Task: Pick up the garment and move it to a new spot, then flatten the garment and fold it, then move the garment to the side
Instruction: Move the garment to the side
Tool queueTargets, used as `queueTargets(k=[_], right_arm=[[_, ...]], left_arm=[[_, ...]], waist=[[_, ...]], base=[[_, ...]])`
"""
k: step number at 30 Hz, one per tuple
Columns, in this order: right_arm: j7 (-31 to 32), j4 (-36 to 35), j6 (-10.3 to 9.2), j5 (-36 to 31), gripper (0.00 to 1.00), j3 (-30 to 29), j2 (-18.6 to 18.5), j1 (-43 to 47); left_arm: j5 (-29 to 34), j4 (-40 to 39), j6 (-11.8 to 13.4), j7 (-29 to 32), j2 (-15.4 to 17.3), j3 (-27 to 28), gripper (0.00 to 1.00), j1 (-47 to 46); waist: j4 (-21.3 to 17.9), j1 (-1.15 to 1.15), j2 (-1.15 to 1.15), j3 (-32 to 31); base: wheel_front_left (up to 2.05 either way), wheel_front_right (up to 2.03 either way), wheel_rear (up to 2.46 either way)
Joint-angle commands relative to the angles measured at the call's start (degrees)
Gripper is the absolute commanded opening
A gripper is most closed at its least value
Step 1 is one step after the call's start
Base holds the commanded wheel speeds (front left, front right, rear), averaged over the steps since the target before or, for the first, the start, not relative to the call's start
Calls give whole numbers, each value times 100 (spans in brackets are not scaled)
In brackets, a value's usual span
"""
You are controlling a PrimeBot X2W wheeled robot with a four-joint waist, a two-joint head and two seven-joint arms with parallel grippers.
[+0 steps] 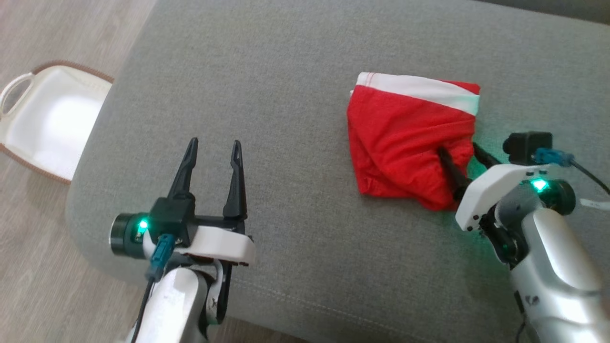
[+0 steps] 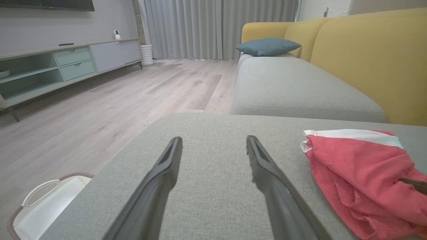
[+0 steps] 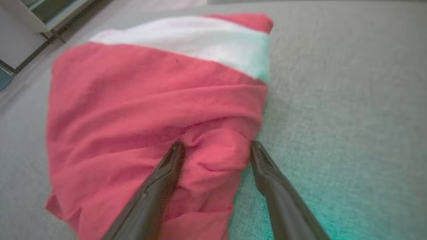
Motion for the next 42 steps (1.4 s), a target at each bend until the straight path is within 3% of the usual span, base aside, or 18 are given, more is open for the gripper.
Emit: queueTargets(k=[1,2,3,4,10,19,33,42], right_arm=[[155,104,21,145,90,194,-51,-250],[188,205,21,210,57,229,-47,-310],[204,288,21,250,42,274,-56,-364],[169,334,21,300,0,316,-58,-408],[-185,351,21,397,0,563,-103,-486],[-649,-232,21,292,0,860,-185,128],[-419,-1178,21,128,0,672,-392,1145],[-362,-1202,21,80,0,409,-758,707]], left_arm=[[83,-210,-20,-67,0,201,100,-240],[91,-213,-24,-67,-8,207,100,-242],[98,-214,-29,-67,-16,214,100,-246],[106,-214,-34,-68,-22,221,100,-248],[151,-189,-53,-68,-33,275,100,-211],[218,-104,-119,-68,84,351,100,-36],[205,10,-191,-56,211,262,100,181],[252,-89,-194,16,260,186,100,24]], waist=[[37,0,0,58],[38,0,0,64],[37,0,0,70],[34,0,0,76],[-136,0,0,15],[-894,0,0,-333],[-2290,0,0,-685],[-2903,0,0,-373]], base=[[0,0,0],[0,0,0],[0,0,0],[0,0,0],[0,0,0],[0,0,0],[0,0,0],[0,0,0]])
